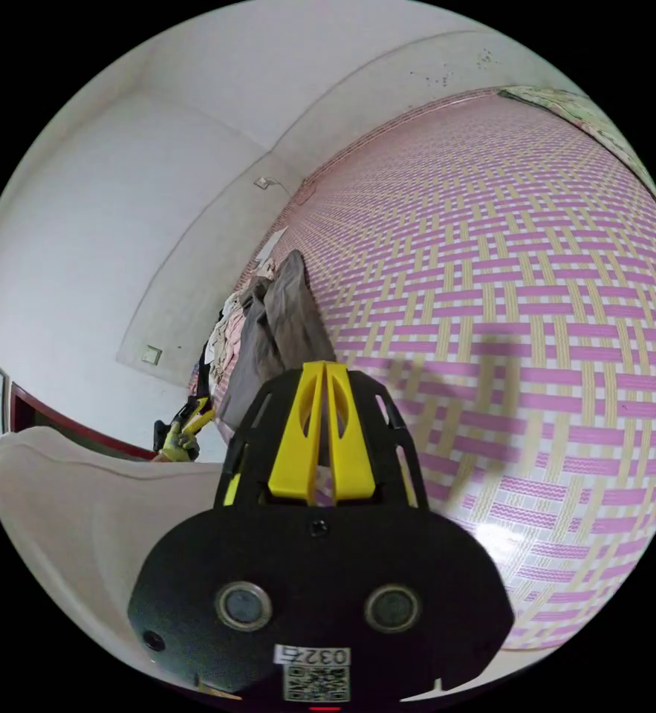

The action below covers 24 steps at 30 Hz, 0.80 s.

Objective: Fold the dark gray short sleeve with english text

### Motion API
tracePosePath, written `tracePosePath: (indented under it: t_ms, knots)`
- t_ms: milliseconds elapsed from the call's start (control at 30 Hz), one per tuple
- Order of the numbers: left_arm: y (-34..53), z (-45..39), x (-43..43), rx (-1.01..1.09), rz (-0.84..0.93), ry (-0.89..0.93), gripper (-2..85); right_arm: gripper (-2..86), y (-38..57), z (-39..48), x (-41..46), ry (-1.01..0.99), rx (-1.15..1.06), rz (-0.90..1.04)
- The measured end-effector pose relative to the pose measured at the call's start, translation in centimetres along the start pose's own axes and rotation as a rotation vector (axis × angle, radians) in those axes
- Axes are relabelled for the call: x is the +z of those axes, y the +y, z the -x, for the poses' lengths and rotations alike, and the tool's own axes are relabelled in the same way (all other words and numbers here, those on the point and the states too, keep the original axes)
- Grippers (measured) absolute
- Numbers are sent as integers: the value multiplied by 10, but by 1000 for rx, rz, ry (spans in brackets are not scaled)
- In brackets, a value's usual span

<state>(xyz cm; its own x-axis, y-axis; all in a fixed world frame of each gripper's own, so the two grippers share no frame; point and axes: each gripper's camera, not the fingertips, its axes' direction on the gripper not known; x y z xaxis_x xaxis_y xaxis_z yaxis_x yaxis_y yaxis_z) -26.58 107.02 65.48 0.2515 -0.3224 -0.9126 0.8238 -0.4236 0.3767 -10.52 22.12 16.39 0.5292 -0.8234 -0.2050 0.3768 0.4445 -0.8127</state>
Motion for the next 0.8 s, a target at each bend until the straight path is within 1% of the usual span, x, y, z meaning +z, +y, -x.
tracePosePath:
  t_ms: [67, 233, 300, 367, 433, 500, 567, 633, 700, 800]
  knots:
    - [-10, 25, -32, -65, -74, -87, 85, -10, 6, 4, 5, -26, -1, -2]
    - [-31, 32, -30, -91, -47, -224, 96, -10, 19, 15, 13, -57, -1, -5]
    - [-35, 23, -27, -90, -79, -262, 90, -10, 22, 19, 15, -59, -12, 4]
    - [-38, 4, -19, -82, -88, -421, 73, -10, 26, 23, 12, -48, -32, -1]
    - [-40, -8, -14, -76, -92, -514, 72, -10, 28, 22, 8, -45, -31, -17]
    - [-43, -16, -11, -82, -100, -500, 82, -10, 30, 19, 3, -51, -16, -34]
    - [-43, -22, -11, -105, -147, -404, 88, -10, 34, 14, -2, -50, -3, -54]
    - [-45, -29, -9, -101, -165, -360, 92, -10, 37, 12, -7, -45, 3, -65]
    - [-51, -40, -3, -70, -160, -450, 99, -10, 41, 9, -11, -40, 9, -78]
    - [-67, -52, 14, -25, -110, -479, 94, -10, 48, 2, -16, -32, 31, -84]
